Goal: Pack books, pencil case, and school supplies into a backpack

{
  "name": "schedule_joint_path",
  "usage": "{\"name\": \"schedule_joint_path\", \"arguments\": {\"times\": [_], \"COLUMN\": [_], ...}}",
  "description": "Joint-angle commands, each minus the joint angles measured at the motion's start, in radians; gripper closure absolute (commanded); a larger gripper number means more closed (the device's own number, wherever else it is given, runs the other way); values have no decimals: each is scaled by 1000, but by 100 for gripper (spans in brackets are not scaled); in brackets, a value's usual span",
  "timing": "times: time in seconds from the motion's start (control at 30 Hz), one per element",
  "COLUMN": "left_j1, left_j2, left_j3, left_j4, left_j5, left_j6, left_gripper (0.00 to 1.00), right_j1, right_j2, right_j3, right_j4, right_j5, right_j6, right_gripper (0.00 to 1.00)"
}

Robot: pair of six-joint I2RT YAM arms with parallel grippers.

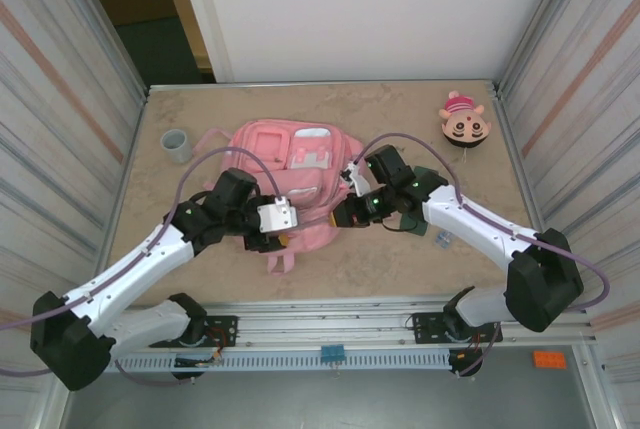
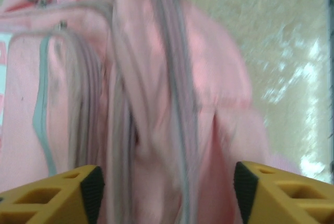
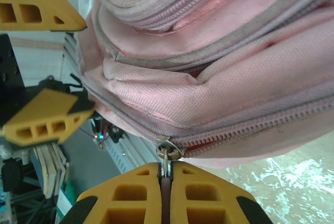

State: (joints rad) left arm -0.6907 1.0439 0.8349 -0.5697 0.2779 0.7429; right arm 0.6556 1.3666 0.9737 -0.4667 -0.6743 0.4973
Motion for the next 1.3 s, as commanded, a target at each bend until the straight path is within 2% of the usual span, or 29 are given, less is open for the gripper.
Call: {"name": "schedule_joint_path", "arguments": {"times": [0.0, 0.13, 0.23, 0.33, 0.4, 0.5, 0.57, 0.63, 0.8, 0.97, 1.27], "left_j1": [-95, -143, -143, -150, -151, -153, -153, -152, -113, -87, -81], "left_j2": [12, 88, 109, 121, 133, 132, 116, 101, 40, -38, -172], "left_j3": [49, 52, 38, 24, 3, -22, -46, -56, -60, -60, -72], "left_j4": [85, 146, 213, 261, 305, 317, 305, 280, 180, 122, 101], "left_j5": [-51, -166, -187, -201, -226, -209, -187, -195, -154, -140, -41], "left_j6": [-94, -83, -67, -46, -33, -6, 16, 20, 27, 34, 27], "left_gripper": [28, 27, 28, 36, 43, 61, 84, 99, 100, 100, 100], "right_j1": [20, 32, 40, 43, 48, 45, 29, -3, -99, -218, -348], "right_j2": [-14, -11, -15, -18, -21, -26, -35, -42, -37, 22, 184], "right_j3": [50, 68, 68, 67, 63, 56, 46, 30, -5, -38, -9], "right_j4": [58, 58, 63, 71, 85, 94, 94, 90, 12, 11, 206], "right_j5": [-38, -42, -50, -57, -70, -83, -89, -82, 13, 81, 119], "right_j6": [29, 33, 34, 40, 44, 43, 42, 44, -8, -56, -3], "right_gripper": [100, 100, 100, 100, 100, 100, 100, 100, 100, 100, 100]}}
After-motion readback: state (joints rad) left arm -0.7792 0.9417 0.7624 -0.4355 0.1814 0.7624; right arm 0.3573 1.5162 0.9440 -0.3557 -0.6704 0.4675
